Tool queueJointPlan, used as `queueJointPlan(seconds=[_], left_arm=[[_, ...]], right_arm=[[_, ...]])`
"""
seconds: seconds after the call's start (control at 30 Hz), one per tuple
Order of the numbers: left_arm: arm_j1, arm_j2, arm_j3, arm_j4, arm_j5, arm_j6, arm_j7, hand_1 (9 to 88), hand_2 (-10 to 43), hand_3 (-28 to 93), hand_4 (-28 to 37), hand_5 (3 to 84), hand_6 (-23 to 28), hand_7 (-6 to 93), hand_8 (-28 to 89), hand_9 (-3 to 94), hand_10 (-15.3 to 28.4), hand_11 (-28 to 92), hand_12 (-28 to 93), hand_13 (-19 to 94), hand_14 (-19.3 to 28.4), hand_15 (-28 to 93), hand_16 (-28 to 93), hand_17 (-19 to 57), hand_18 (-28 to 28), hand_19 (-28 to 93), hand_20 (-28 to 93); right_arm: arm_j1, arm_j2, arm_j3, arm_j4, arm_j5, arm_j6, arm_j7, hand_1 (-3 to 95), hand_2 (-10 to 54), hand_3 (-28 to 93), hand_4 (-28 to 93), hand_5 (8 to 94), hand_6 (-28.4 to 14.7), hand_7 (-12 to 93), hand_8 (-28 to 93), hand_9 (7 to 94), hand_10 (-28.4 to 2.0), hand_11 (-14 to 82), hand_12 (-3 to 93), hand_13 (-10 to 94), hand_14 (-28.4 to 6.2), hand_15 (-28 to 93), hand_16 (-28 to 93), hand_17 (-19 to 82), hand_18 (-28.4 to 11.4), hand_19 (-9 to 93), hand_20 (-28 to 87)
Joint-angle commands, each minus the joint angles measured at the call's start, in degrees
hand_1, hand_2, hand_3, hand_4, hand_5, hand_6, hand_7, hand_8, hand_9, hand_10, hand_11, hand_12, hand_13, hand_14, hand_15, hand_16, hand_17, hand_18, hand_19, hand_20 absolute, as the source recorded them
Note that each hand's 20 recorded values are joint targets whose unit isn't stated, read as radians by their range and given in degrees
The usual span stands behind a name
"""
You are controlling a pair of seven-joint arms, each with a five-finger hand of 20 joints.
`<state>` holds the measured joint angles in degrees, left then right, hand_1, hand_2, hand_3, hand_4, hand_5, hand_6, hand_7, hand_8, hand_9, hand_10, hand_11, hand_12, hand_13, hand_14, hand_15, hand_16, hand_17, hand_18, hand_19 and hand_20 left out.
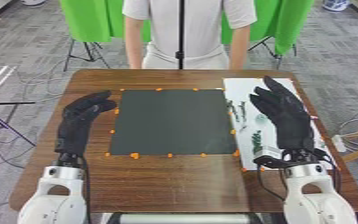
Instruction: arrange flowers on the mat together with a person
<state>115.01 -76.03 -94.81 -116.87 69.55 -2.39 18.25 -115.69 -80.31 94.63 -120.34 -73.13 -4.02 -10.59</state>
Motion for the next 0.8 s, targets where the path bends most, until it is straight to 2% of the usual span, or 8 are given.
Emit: queueJointPlan(seconds=[0.03,0.13,0.33,0.5,0.63,0.7,0.8], left_arm=[[-1.1,0.52,0.33,-0.48,-3.28,1.67,1.71,32.5,-7.4,65,-15.0,53.0,4.3,21.3,-7,52.5,12.9,28,18,42,18.0,32,3,6.0,15.5,10,19],[-1.2,0.53,0.41,-0.64,-3.19,1.7,1.66,32.3,-7.6,65,-15.0,53.1,4.3,21.3,-6,52.7,13.0,28,18,42,18.0,32,3,6.3,15.5,10,20],[-1.5,0.53,0.41,-0.68,-3.26,0.78,1.02,32.3,-7.5,65,-15.1,53.1,4.3,21.3,-6,52.7,13.0,28,19,42,18.0,32,4,5.6,16.1,10,20],[-2.1,0.52,0.42,-0.51,-3.15,1.19,1.4,32.1,-7.7,65,-15.0,53.1,4.3,21.7,-7,52.6,13.0,29,19,42,18.1,32,4,5.2,16.2,11,20],[-1.2,0.4,-0.22,-0.84,-3.24,1.47,1.27,32.0,-7.8,65,-15.1,53.0,4.3,21.9,-7,52.6,13.0,29,19,42,18.1,32,4,5.1,16.2,11,20],[-1.0,0.17,-0.08,-0.81,-3.37,1.77,1.22,32.1,-7.8,65,-15.2,53.1,4.3,21.8,-7,52.6,13.0,29,19,42,18.1,32,3,5.0,16.2,11,20],[-1.1,0.12,0.01,-0.69,-3.28,1.39,1.25,32.0,-7.7,65,-15.1,53.1,4.3,21.8,-7,52.7,12.9,29,18,42,18.0,32,3,4.9,16.0,11,20]], right_arm=[[-0.7,-0.6,-0.7,0.6,0.7,1.6,2.0,9.9,3.2,75,-16,37.1,-1.1,11,-7,42.5,-14.7,4.6,14.3,36,-14.9,11,18,19,-16.7,5,23],[-0.5,-0.7,-0.7,0.7,0.8,1.6,2.1,9.7,3.3,75,-15,37.1,-1.4,11,-7,42.3,-14.8,4.7,14.1,36,-15.0,11,18,19,-16.9,6,23],[-0.8,-0.8,-0.4,0.6,0.7,1.2,2.0,9.6,3.3,76,-15,37.2,-1.5,10,-7,42.3,-14.8,4.8,14.0,36,-15.0,11,18,19,-16.9,6,22],[-0.6,-0.8,-0.3,0.6,0.8,1.2,1.9,9.6,3.4,75,-15,37.2,-1.5,10,-7,42.4,-14.7,4.8,14.0,36,-15.1,11,18,19,-16.9,6,22],[-0.9,-0.8,-0.2,0.4,0.6,0.4,2.2,9.5,3.3,75,-15,37.3,-1.6,10,-7,42.4,-14.7,4.8,14.0,36,-15.1,11,18,19,-16.8,6,22],[-1.1,-1.0,0.1,0.2,0.7,0.8,2.1,9.5,3.3,76,-15,37.3,-1.6,10,-7,42.4,-14.7,4.8,14.0,36,-15.1,11,18,19,-16.8,6,22],[-0.8,-0.9,0.3,0.2,0.9,1.4,1.9,9.5,3.3,75,-15,37.3,-1.5,10,-7,42.5,-14.7,4.8,14.0,36,-15.1,11,19,19,-16.8,6,22]])
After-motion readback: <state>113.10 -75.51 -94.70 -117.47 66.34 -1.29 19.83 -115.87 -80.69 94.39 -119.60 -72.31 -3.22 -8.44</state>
